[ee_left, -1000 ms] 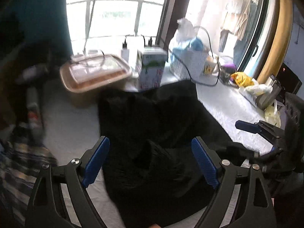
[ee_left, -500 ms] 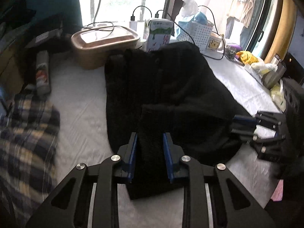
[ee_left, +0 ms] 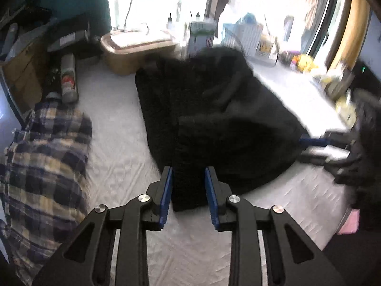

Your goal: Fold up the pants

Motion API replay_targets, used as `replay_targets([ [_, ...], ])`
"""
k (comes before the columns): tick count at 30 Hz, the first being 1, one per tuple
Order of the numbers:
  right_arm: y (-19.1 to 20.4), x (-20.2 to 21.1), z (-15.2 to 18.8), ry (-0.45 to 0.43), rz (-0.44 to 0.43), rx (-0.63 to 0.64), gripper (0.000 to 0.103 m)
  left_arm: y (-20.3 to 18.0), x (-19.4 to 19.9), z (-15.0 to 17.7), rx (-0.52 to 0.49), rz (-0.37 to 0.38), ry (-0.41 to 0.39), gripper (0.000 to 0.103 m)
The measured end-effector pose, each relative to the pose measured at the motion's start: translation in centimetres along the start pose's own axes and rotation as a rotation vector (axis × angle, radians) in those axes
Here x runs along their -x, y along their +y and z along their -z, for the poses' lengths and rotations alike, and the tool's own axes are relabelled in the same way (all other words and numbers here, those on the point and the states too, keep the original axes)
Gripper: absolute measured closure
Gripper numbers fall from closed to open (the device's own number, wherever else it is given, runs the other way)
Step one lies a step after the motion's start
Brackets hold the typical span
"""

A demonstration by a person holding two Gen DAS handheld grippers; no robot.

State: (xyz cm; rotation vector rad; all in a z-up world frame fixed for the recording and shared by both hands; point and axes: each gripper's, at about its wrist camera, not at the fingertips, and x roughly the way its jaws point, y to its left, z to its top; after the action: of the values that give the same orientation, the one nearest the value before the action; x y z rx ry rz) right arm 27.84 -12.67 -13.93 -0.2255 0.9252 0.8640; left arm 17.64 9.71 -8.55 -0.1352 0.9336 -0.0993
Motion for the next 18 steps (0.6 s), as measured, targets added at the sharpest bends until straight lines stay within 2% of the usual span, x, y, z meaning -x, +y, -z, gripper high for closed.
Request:
replay_targets([
  [2, -0.2, 0.5, -0.2, -0.017, 0.014, -0.010, 0.061, 0.2, 0.4, -1.1, 0.026, 0.023, -0.037, 0.042],
  [4, -0.4, 1.0, -0.6, -0.041, 0.036, -0.018, 0.061, 0.4, 0.1, -2.2, 0.054, 0.020, -0.058, 0.034],
  [5, -0.6, 1.2, -0.8, -0.048, 0.043, -0.021, 0.057, 0.4, -0.4, -2.8, 0.065, 0.015, -0.057, 0.034],
  [8, -1.0, 2.1, -1.5, -0.096, 0.083, -0.041, 0.028, 0.4, -2.0, -3.5, 0.071, 0.020, -0.045, 0.034],
  [9, -1.3, 2.3, -1.6, -0.110, 0.091, -0.050, 0.025, 0.4, -2.7, -3.5, 0.073, 0.025, -0.038, 0.034],
  [10, -1.5, 2.5, -1.8, -0.122, 0.101, -0.063, 0.024, 0.5, -3.2, -3.3, 0.075, 0.029, -0.025, 0.036],
  [11, -1.8, 2.6, -1.8, -0.127, 0.108, -0.070, 0.024, 0.5, -3.7, -3.1, 0.079, 0.032, -0.013, 0.052],
  [12, -2.1, 2.7, -1.8, -0.132, 0.118, -0.082, 0.024, 0.4, -4.1, -2.6, 0.074, 0.049, 0.000, 0.062],
  [14, -2.5, 2.7, -1.8, -0.129, 0.126, -0.094, 0.024, 0.0, -3.8, -1.9, 0.044, 0.033, -0.009, 0.067],
  [18, -3.1, 2.1, -1.4, -0.109, 0.129, -0.115, 0.024, -0.1, -3.0, 0.0, 0.032, 0.020, 0.013, 0.068],
])
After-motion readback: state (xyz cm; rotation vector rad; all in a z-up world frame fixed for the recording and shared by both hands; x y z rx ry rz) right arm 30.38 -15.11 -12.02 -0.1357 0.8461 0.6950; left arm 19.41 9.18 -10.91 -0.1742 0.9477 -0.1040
